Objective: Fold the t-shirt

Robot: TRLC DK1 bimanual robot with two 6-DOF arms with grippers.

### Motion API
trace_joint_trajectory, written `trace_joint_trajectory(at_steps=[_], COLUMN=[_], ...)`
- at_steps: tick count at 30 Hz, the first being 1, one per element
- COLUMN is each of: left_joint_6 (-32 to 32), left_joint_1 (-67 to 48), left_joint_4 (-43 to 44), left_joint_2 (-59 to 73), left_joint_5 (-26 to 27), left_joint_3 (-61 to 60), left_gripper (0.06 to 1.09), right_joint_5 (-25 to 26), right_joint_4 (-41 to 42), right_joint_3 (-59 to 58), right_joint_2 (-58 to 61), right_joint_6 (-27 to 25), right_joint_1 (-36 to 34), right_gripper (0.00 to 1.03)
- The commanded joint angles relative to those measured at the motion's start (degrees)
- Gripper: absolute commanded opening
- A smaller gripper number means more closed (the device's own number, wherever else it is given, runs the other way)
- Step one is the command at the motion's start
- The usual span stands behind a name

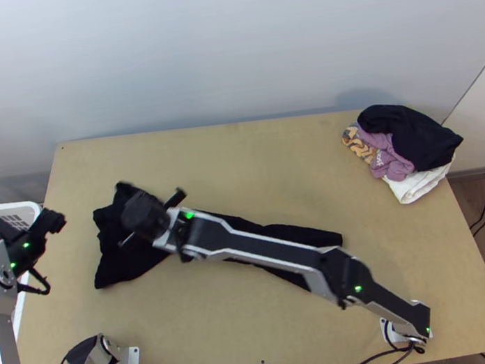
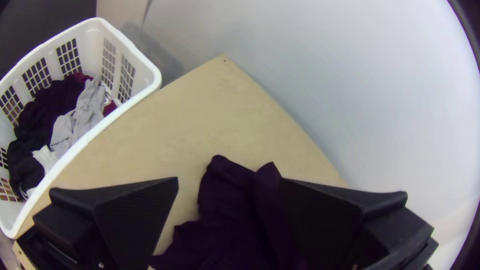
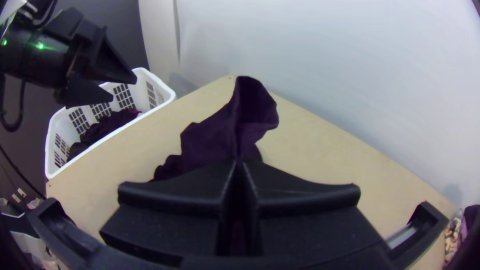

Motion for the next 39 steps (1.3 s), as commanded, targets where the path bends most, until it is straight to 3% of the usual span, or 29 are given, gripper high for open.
trace_joint_trajectory(at_steps=[1, 13, 25, 36, 39], left_joint_6=[-2.1, 1.7, 3.2, 4.6, 4.6], left_joint_1=[-8.9, -11.2, -15.1, -16.2, -17.0], left_joint_4=[1.7, 14.6, 25.9, 25.2, 24.0], left_joint_2=[2.9, 17.4, 34.9, 46.2, 46.8], left_joint_5=[0.1, -2.5, -7.5, -9.0, -8.9], left_joint_3=[0.4, -1.7, 0.8, 7.9, 8.4], left_gripper=[1.04, 1.04, 1.04, 1.03, 0.91], right_joint_5=[1.4, 1.5, 1.5, 1.5, 1.5], right_joint_4=[-6.5, -7.2, -7.5, -8.3, -8.4], right_joint_3=[-6.1, -16.2, -20.0, -20.0, -20.3], right_joint_2=[-9.5, -19.4, -21.6, -21.8, -21.9], right_joint_6=[-0.2, -1.4, -1.2, -0.9, -0.8], right_joint_1=[-4.5, -13.3, -16.4, -18.2, -18.7], right_gripper=[0.03, 0.03, 0.03, 0.03, 0.03])
